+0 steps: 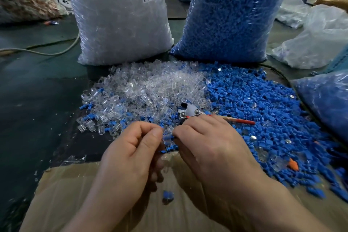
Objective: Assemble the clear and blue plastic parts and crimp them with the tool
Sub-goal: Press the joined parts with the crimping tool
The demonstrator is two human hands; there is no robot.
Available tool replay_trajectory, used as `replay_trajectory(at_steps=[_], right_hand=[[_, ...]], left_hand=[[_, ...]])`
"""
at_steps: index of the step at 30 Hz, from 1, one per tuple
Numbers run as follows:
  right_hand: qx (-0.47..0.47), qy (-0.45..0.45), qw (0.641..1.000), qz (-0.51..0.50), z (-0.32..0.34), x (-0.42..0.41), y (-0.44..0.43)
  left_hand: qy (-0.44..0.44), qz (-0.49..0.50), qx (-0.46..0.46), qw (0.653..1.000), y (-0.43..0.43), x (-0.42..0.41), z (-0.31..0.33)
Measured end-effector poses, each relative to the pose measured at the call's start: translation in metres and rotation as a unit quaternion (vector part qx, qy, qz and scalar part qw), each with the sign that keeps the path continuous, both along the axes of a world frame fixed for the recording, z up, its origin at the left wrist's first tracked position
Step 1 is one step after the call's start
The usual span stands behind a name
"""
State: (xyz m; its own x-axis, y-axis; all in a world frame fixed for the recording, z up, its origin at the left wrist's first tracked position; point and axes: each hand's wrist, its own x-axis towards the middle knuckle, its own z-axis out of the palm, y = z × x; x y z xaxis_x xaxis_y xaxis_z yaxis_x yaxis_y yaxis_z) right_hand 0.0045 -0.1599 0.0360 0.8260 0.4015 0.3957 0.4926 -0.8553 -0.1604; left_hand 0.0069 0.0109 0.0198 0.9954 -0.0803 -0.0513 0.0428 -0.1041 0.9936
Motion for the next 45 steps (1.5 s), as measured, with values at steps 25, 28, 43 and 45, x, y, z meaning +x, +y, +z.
replay_trajectory(at_steps=[25,28,43,45], right_hand=[[0.104,-0.011,0.994,0.024,0.003,-0.011,0.008],[0.183,0.106,0.977,0.015,0.008,-0.013,0.011],[-0.058,0.176,0.971,-0.15,-0.006,-0.013,0.002],[-0.061,0.128,0.979,-0.146,-0.015,-0.01,0.01]], left_hand=[[0.053,-0.132,-0.101,0.985,0.009,0.001,0.005],[-0.018,-0.158,-0.12,0.98,0.014,0.003,0.002],[-0.066,-0.277,0.408,0.867,0.035,0.007,0.008],[-0.062,-0.265,0.413,0.869,0.033,0.007,0.008]])
